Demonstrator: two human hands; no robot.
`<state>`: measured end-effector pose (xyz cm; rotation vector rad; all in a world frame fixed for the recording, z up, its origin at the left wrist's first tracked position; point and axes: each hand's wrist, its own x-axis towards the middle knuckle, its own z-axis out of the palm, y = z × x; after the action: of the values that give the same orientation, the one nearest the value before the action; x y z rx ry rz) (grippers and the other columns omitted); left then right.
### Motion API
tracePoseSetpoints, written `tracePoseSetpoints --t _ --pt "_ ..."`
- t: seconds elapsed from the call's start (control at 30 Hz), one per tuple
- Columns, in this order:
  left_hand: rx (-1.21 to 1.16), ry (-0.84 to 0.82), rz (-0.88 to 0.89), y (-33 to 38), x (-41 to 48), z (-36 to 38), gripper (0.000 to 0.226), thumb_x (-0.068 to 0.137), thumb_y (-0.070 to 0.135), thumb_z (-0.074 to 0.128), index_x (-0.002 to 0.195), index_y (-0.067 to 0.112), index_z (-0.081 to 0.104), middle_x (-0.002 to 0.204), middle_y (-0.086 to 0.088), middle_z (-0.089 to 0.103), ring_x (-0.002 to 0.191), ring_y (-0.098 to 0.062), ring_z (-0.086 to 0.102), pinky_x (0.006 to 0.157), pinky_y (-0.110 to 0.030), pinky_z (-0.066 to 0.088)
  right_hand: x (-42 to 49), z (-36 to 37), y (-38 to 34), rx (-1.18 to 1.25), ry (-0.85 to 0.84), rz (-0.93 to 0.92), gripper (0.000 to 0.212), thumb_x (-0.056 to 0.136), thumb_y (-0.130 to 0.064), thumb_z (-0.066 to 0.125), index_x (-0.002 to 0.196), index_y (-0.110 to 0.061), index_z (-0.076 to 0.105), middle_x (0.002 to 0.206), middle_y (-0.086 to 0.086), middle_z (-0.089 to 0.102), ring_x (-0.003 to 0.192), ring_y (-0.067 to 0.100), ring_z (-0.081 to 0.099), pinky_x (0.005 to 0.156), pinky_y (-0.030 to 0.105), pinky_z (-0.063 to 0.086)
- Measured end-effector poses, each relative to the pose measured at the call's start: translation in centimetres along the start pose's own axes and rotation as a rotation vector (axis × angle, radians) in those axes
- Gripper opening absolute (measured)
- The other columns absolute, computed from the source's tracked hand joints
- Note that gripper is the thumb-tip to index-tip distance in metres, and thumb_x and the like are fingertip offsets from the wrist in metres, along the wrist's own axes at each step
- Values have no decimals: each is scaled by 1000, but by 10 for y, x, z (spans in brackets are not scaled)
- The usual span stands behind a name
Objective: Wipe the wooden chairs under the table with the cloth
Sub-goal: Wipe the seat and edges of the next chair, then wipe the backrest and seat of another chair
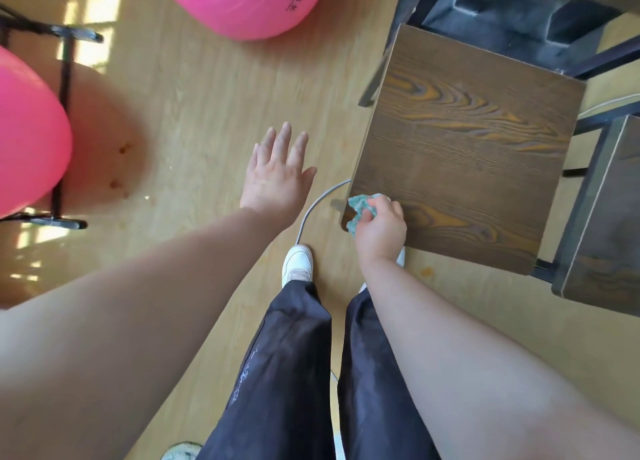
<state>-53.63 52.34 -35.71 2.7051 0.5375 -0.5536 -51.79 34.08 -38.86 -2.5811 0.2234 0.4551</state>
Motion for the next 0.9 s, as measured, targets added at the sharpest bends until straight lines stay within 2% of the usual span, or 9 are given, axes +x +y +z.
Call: tracePoseSetpoints --t 0.07,0.2,0.3,0.37,0.5,0.6,0.73,0.83,0.9 --pt "4 2 3 1 1 -1 60 105 44 30 157 19 17 166 -9 9 152 -31 5 122 -45 12 -4 5 -7 3 11 -15 17 86 -2 59 99 -8 69 105 12 60 90 34 58 66 28 31" --pt "1 7 0 8 6 -7 60 105 44 30 157 20 16 166 -8 8 152 -30 3 123 -45 12 -7 9 -15 49 -69 -82 20 86 -2 61 101 -10 71 104 11 62 93 32 60 74 32 42" --pt "4 14 -19 19 13 -18 59 105 45 29 157 20 15 166 -7 7 152 -28 2 123 -44 11 -2 2 -17 112 -192 -120 21 88 -2 60 104 -10 71 105 7 62 94 26 60 76 21 38" --pt "0 23 -26 30 20 -28 59 105 45 28 157 21 15 166 -7 7 152 -28 2 123 -44 11 6 -12 -17 174 -199 -112 21 87 -2 60 103 -11 72 98 3 60 88 22 60 73 17 36" --pt "14 45 -19 58 36 -55 59 105 45 27 157 21 14 166 -7 6 152 -28 0 123 -45 12 35 -59 -23 273 -124 -91 19 89 -5 62 103 -14 72 95 -1 58 84 14 56 73 20 43" --pt "15 79 -15 85 48 -80 59 105 45 27 158 22 14 166 -6 5 152 -28 0 123 -45 11 68 -103 -39 353 -51 -105 19 90 -7 63 104 -16 72 96 -1 58 81 9 55 69 6 41" --pt "44 168 -3 115 68 -121 59 105 45 26 158 22 11 166 -6 4 152 -28 -1 124 -45 11 110 -161 -79 446 32 -131 19 93 -12 61 106 -21 71 100 -7 57 85 6 57 71 9 47" --pt "18 256 -24 128 87 -157 59 105 42 30 158 20 13 166 -6 6 152 -29 0 123 -47 12 135 -200 -116 492 138 -238 19 93 -11 60 106 -21 70 101 -8 57 86 5 56 71 3 42" --pt "5 301 -29 135 101 -178 59 105 41 31 158 20 13 166 -6 7 152 -30 1 123 -47 12 151 -222 -144 500 213 -354 19 92 -11 61 107 -18 70 101 -7 57 88 4 56 73 6 42"
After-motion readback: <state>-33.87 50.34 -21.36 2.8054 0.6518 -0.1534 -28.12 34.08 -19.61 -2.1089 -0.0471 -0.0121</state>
